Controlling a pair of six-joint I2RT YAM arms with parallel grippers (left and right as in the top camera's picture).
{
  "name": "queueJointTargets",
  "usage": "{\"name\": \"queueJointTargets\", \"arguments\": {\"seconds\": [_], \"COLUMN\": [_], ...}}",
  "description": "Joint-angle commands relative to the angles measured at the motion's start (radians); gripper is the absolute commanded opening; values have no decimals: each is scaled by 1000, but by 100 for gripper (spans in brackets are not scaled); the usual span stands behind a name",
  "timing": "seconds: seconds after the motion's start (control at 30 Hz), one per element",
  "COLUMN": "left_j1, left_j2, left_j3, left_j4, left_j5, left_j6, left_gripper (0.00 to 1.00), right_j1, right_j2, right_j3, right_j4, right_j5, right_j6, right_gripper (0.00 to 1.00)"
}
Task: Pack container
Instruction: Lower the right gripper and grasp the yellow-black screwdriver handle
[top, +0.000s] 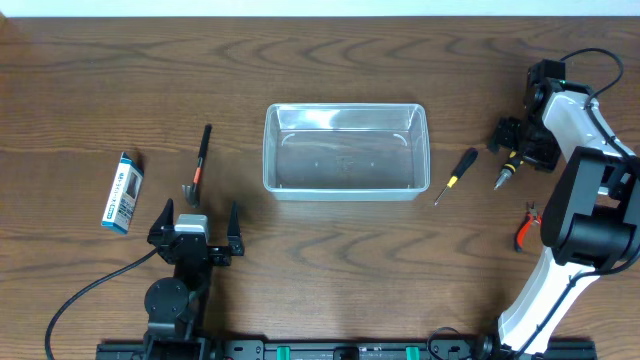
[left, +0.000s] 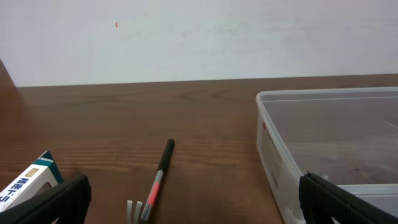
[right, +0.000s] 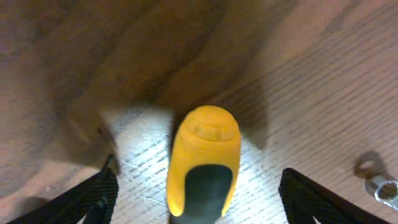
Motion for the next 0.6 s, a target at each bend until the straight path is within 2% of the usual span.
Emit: {"name": "queueJointTargets", "arguments": {"seconds": [0.0,0.13,0.23,0.3,0.4,0.57], "left_j1": [6,6,6,6,6,6], "left_j2": [-5,-5,-5,-5,-5,-5], "left_j3": [-18,-18,-18,-18,-18,-18], "left_j4": [-39,-39,-39,-39,-39,-39], "left_j5": [-9,-9,-9,-9,-9,-9], "left_j6": [-5,-5,-5,-5,-5,-5], "left_gripper": [98,98,98,98,98,98], "right_j1": [6,6,5,5,5,5], "right_j2": [5,5,5,5,5,5], "right_j3": [-29,-63,-82,-90,-92,-91], "right_j4": [18,45,56,62,61,54], "right_j5": [-26,-31,-30,-29,-27,-26], "right_j6": [34,46,47,50,53,53], "right_gripper": [83,85,81,76,63,50]}}
